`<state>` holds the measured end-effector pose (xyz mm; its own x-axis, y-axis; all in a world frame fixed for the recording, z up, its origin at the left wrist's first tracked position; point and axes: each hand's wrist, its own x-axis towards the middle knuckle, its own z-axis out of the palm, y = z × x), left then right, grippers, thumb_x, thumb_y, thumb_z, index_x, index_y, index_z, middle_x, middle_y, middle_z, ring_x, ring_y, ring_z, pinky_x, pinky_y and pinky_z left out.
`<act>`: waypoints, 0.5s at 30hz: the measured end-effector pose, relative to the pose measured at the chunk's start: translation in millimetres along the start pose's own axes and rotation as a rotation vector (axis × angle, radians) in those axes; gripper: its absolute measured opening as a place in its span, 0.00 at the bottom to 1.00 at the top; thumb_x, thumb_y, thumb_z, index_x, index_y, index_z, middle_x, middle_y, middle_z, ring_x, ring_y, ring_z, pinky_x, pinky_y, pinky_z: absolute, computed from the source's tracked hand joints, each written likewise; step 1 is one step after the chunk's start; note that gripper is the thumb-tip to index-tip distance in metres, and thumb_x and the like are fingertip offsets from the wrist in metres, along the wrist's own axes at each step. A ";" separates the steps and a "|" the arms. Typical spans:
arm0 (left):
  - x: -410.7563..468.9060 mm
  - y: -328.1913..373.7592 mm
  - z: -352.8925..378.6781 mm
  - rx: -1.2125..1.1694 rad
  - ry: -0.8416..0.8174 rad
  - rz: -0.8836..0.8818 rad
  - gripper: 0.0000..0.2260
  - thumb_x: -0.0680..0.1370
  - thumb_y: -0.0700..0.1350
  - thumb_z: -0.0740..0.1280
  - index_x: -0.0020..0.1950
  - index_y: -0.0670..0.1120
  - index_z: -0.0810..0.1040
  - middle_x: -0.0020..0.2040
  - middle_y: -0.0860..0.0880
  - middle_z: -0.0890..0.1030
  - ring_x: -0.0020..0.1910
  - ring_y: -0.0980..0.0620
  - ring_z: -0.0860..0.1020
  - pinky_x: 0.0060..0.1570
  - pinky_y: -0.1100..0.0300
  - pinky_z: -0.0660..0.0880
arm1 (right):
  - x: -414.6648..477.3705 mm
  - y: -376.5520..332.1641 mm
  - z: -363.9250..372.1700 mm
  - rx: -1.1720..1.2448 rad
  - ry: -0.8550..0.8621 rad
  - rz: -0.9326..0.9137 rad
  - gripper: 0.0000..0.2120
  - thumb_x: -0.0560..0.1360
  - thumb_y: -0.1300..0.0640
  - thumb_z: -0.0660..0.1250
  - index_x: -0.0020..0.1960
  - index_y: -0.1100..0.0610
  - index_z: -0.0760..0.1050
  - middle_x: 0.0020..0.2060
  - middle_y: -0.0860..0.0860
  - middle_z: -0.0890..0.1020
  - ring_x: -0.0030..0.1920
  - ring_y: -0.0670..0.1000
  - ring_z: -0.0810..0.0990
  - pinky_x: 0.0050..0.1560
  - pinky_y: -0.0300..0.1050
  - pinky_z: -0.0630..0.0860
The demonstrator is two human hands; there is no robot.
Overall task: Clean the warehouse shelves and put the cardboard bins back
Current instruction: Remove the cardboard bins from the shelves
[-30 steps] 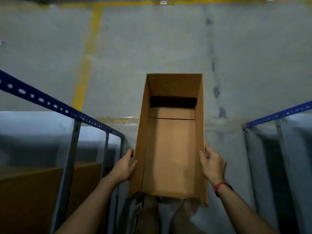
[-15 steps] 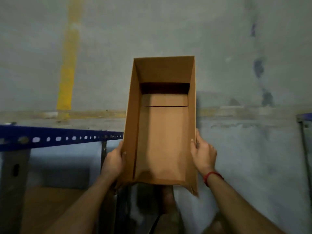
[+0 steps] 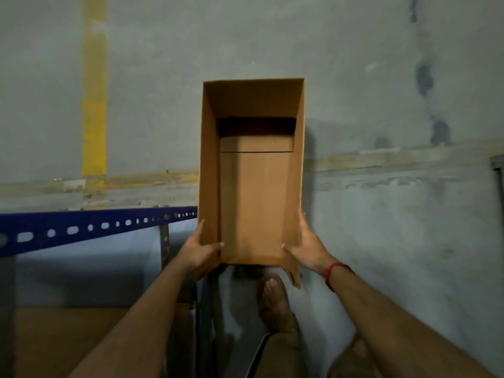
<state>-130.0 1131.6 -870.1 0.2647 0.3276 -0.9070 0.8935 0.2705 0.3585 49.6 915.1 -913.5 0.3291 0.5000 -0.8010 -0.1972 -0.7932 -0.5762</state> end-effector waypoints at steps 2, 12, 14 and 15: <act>-17.2 7.0 5.7 -0.072 -0.072 -0.056 0.43 0.78 0.44 0.71 0.82 0.57 0.44 0.79 0.45 0.60 0.75 0.42 0.65 0.63 0.47 0.70 | -14.0 -5.3 -4.6 -0.010 -0.035 -0.027 0.51 0.76 0.59 0.72 0.80 0.48 0.35 0.79 0.48 0.56 0.75 0.50 0.62 0.72 0.40 0.60; -134.5 60.8 77.1 0.272 0.002 0.272 0.43 0.79 0.55 0.68 0.78 0.65 0.37 0.81 0.51 0.55 0.77 0.46 0.62 0.74 0.41 0.63 | -141.8 -53.9 -48.5 -0.017 0.326 -0.188 0.34 0.80 0.51 0.65 0.81 0.49 0.51 0.78 0.48 0.60 0.77 0.48 0.59 0.72 0.38 0.56; -162.7 80.3 89.5 0.293 0.031 0.336 0.42 0.79 0.55 0.68 0.78 0.64 0.38 0.81 0.51 0.55 0.78 0.46 0.59 0.75 0.40 0.62 | -176.5 -66.1 -61.8 0.000 0.377 -0.216 0.33 0.81 0.52 0.65 0.80 0.49 0.53 0.78 0.48 0.62 0.77 0.47 0.60 0.71 0.36 0.56; -178.8 91.6 94.3 0.311 0.042 0.375 0.41 0.79 0.54 0.68 0.79 0.63 0.38 0.82 0.52 0.54 0.79 0.46 0.58 0.75 0.40 0.61 | -194.2 -72.6 -68.0 0.019 0.398 -0.235 0.32 0.80 0.53 0.66 0.80 0.50 0.54 0.77 0.48 0.62 0.76 0.46 0.60 0.71 0.35 0.56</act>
<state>-61.3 1012.4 -696.0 0.5798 0.3884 -0.7162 0.8072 -0.1539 0.5699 62.9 852.0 -705.1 0.6955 0.4901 -0.5254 -0.0905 -0.6657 -0.7407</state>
